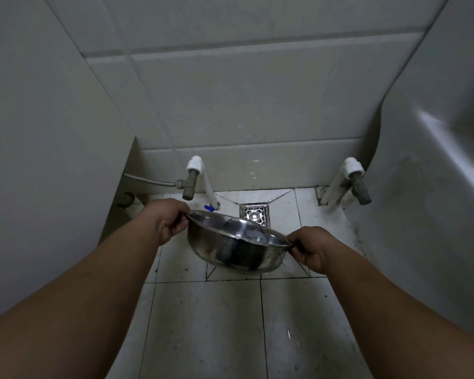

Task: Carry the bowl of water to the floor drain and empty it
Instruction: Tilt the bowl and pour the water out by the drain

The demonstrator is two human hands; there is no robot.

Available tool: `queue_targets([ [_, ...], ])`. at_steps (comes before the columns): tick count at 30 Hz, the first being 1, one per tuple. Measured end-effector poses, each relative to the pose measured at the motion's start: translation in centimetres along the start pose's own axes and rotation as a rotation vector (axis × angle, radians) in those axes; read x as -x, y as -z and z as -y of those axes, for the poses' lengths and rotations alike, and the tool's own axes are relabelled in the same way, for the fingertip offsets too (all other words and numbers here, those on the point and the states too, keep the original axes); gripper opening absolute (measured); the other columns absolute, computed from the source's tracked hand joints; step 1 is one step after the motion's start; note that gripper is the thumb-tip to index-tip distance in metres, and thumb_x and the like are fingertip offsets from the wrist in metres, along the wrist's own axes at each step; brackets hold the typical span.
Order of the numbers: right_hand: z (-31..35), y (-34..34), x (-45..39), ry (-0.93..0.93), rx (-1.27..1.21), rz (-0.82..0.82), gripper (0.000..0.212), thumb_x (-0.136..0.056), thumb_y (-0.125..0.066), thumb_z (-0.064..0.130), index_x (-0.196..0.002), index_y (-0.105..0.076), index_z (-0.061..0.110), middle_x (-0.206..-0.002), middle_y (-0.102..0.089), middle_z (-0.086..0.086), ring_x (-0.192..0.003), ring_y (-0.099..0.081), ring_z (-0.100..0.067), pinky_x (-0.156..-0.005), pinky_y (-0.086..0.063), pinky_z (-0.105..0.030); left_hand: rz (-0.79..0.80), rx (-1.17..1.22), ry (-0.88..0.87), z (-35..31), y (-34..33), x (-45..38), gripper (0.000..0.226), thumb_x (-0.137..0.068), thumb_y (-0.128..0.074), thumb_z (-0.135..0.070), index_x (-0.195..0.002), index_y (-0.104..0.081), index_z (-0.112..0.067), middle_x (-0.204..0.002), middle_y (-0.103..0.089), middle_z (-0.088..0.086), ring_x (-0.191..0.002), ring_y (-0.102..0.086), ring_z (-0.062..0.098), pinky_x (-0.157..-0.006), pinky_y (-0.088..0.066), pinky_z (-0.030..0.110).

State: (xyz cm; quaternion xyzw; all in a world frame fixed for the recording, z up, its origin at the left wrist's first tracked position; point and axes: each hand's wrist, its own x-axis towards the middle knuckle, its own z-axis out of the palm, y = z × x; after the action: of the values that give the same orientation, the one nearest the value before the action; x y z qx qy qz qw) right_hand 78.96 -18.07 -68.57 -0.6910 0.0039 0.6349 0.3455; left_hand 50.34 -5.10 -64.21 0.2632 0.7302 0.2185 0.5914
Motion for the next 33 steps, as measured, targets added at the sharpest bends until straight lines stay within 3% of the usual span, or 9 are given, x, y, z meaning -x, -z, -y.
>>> queue_targets([
  [9,-0.05,0.12,-0.17,-0.004,0.037,-0.005,0.018,-0.092,-0.049,-0.011,-0.078,-0.06,-0.006,-0.07,-0.056,-0.017,-0.053,-0.055,-0.018,-0.03,-0.045,-0.017,-0.003,0.016,-0.018,-0.08,-0.41,0.8,0.008,-0.093,-0.061,0.001,-0.087,-0.061,-0.004,-0.075,-0.061,0.011,-0.057,-0.057,0.012,-0.035,-0.05,0.015],
  [16,-0.2,0.07,-0.08,-0.016,-0.003,-0.001,0.017,-0.094,-0.049,-0.011,-0.08,-0.059,-0.007,-0.072,-0.056,-0.017,-0.056,-0.056,-0.019,-0.03,-0.047,-0.016,0.005,0.031,-0.031,-0.2,-0.61,0.39,0.007,-0.093,-0.062,0.0,-0.09,-0.059,-0.005,-0.072,-0.058,0.01,-0.031,-0.055,0.005,-0.032,-0.047,0.014],
  [28,-0.36,0.09,-0.18,-0.033,0.003,0.001,0.014,-0.094,-0.05,-0.01,-0.086,-0.062,-0.009,-0.074,-0.057,-0.017,-0.056,-0.056,-0.018,-0.029,-0.044,-0.015,0.023,0.017,-0.027,-0.51,-0.57,0.02,0.007,-0.094,-0.062,-0.002,-0.089,-0.06,-0.006,-0.073,-0.057,0.01,-0.029,-0.054,0.005,-0.032,-0.046,0.014],
  [33,-0.62,0.0,-0.14,-0.051,0.003,0.005,0.012,-0.095,-0.051,-0.009,-0.1,-0.062,-0.008,-0.074,-0.056,-0.016,-0.056,-0.053,-0.017,-0.029,-0.044,-0.014,0.023,0.017,-0.033,-0.71,-0.78,0.5,0.007,-0.095,-0.061,-0.002,-0.089,-0.06,-0.005,-0.073,-0.056,0.009,-0.029,-0.053,0.004,-0.032,-0.047,0.014],
])
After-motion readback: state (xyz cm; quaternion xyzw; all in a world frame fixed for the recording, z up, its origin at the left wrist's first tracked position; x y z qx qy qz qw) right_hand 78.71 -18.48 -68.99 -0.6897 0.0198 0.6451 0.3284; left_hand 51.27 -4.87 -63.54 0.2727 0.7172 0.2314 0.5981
